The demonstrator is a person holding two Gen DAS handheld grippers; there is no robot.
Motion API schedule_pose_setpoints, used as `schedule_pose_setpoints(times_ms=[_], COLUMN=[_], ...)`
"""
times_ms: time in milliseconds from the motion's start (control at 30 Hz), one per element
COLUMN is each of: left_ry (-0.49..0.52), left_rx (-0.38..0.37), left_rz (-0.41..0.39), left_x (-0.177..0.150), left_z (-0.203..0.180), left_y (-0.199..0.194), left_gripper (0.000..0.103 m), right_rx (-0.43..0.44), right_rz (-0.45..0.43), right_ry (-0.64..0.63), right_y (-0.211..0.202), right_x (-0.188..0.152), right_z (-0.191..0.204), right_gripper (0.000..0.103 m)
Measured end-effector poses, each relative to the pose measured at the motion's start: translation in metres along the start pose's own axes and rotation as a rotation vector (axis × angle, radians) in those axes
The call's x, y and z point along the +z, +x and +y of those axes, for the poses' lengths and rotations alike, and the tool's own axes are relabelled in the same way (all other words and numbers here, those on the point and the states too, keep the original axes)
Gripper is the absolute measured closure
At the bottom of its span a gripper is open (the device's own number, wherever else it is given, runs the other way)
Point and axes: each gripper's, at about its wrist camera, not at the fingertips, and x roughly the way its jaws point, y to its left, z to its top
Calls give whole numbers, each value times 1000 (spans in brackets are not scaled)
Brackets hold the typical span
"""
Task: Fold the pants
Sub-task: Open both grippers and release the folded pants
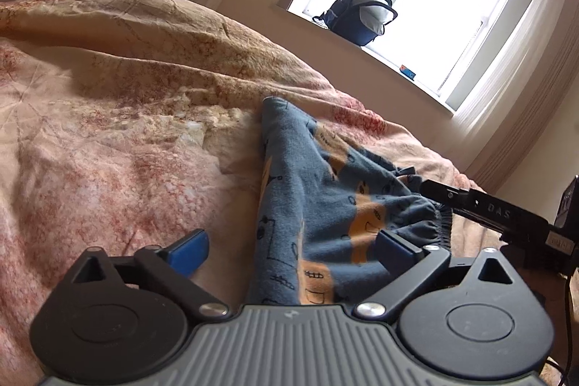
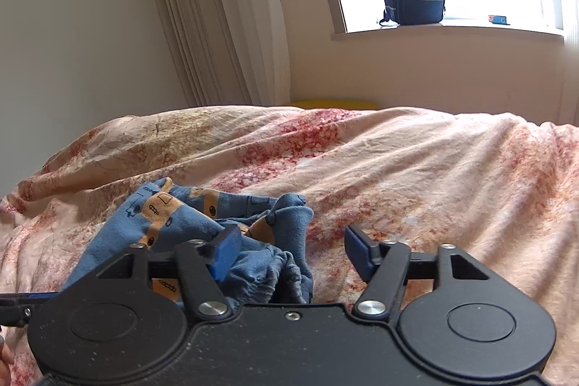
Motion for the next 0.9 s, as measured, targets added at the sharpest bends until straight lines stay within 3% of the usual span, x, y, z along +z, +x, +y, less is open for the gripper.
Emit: schedule_pose_setpoints(times_ms=[67, 233, 533, 900], left_ry=[2, 69, 144, 230], left_rx=[12, 139, 358, 380], left_rz=[-18, -72, -152, -151], left_x=[-1, -11, -17, -62], left_z=[-1, -10, -36, -75], left_y=[-5, -26, -82, -155], left_gripper=[0, 0, 0, 0], right_rx=[-1, 5, -50, -106], right_rz=[-2, -47, -111, -208], right_ry=[-9, -4, 8, -70], right_y=[-11, -51, -139, -240], right_x=[1, -1, -13, -62], right_z=[1, 6, 31, 68], right_gripper=[17, 1, 1, 1])
